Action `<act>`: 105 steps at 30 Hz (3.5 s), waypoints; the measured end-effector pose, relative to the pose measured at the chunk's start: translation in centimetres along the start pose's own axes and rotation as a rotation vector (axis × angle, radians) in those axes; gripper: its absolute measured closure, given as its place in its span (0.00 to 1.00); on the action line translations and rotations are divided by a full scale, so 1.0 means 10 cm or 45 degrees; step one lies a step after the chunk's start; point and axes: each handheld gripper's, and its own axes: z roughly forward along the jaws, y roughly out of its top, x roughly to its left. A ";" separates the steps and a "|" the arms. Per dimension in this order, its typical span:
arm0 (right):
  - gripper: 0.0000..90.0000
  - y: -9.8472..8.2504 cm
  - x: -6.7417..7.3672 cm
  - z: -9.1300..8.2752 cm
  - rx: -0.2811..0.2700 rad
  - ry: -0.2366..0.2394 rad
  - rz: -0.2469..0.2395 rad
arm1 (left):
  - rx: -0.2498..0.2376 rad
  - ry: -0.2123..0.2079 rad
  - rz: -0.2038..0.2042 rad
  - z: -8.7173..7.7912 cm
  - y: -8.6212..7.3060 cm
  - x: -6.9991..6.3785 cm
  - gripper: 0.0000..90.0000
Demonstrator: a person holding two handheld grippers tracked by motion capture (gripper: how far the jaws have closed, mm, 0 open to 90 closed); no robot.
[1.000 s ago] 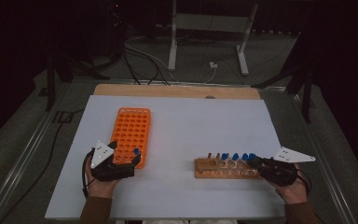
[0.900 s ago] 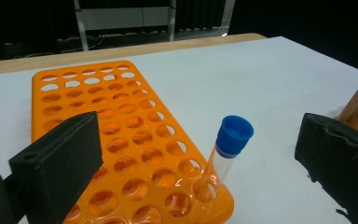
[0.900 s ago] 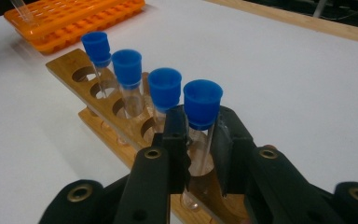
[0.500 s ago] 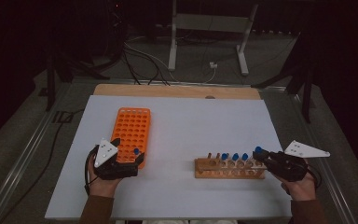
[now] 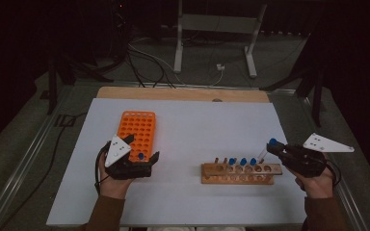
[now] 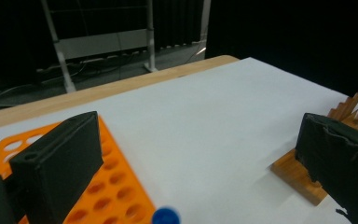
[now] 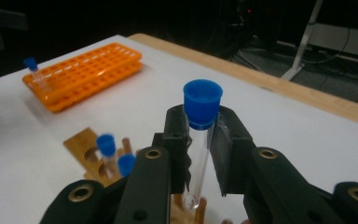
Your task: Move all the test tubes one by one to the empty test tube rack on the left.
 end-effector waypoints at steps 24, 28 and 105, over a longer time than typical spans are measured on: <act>0.85 0.45 0.56 0.69 -0.058 0.154 -0.072 | 0.018 -0.164 0.078 0.61 0.27 -0.57 0.05; 0.85 0.47 0.68 0.81 -0.039 0.191 -0.086 | 0.025 -0.202 0.066 0.71 0.29 -0.68 0.06; 0.02 -0.01 0.00 0.29 -0.089 -0.212 0.152 | -0.069 -0.047 -0.020 0.07 0.22 0.12 0.87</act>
